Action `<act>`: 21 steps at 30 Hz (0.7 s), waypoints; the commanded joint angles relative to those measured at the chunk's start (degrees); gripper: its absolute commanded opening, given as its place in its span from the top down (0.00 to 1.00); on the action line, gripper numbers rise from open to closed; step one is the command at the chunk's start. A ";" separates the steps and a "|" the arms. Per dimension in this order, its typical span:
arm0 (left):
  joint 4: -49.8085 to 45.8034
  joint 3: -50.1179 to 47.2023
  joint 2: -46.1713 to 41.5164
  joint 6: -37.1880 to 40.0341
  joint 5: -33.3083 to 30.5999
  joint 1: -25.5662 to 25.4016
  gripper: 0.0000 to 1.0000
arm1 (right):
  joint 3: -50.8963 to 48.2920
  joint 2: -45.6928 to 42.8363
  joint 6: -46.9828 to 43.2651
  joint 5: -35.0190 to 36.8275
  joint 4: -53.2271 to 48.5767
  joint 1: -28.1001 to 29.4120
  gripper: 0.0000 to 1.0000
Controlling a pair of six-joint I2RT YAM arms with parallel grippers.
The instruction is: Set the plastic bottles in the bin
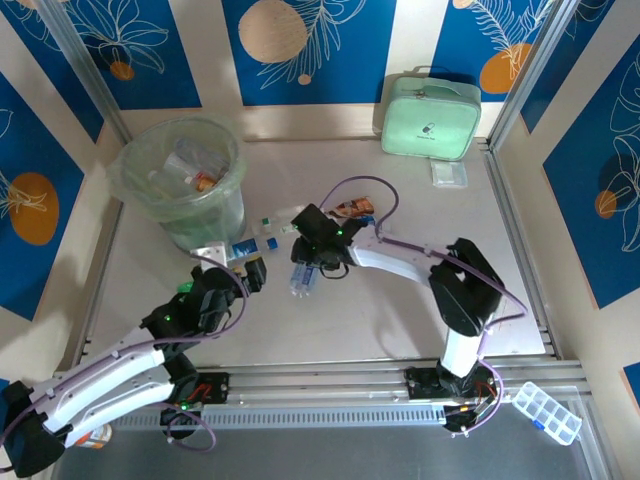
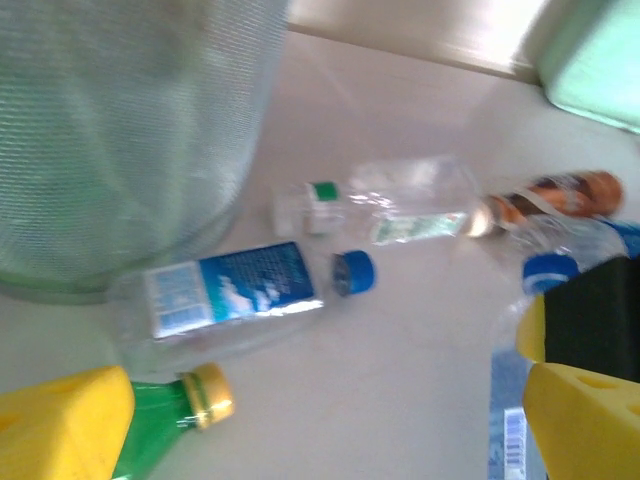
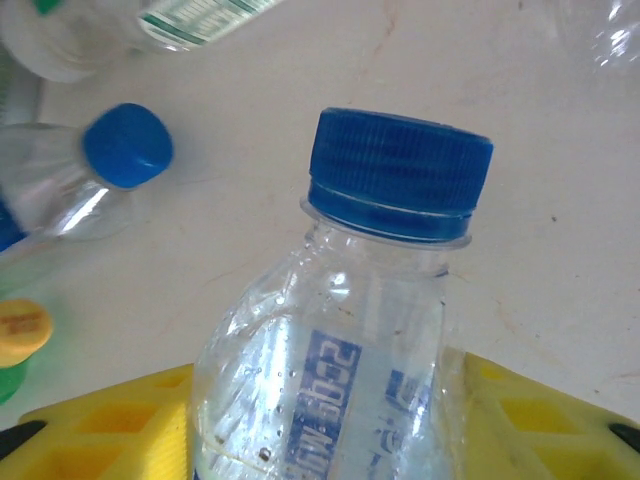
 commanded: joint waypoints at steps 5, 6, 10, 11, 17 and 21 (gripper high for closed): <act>16.22 -1.40 5.75 9.30 23.58 0.22 0.01 | -8.54 -9.03 -5.93 -1.22 12.18 -1.46 0.65; 17.13 -1.18 7.16 9.59 25.69 0.22 0.01 | -9.13 -9.84 -6.39 -1.82 12.86 -1.63 0.65; 20.74 -0.23 12.37 9.30 33.54 0.48 0.01 | -10.59 -12.98 -9.34 -1.03 14.63 -1.97 0.65; 21.78 -0.12 13.36 8.99 35.35 0.63 0.01 | -11.05 -13.67 -9.85 -0.64 15.10 -2.01 0.66; 26.47 1.29 19.79 5.78 47.36 3.18 0.01 | -17.16 -19.70 -13.23 -4.82 23.51 -3.63 0.66; 29.49 1.61 22.95 4.72 51.95 3.88 0.01 | -18.61 -20.39 -14.61 -13.02 27.65 -4.19 0.67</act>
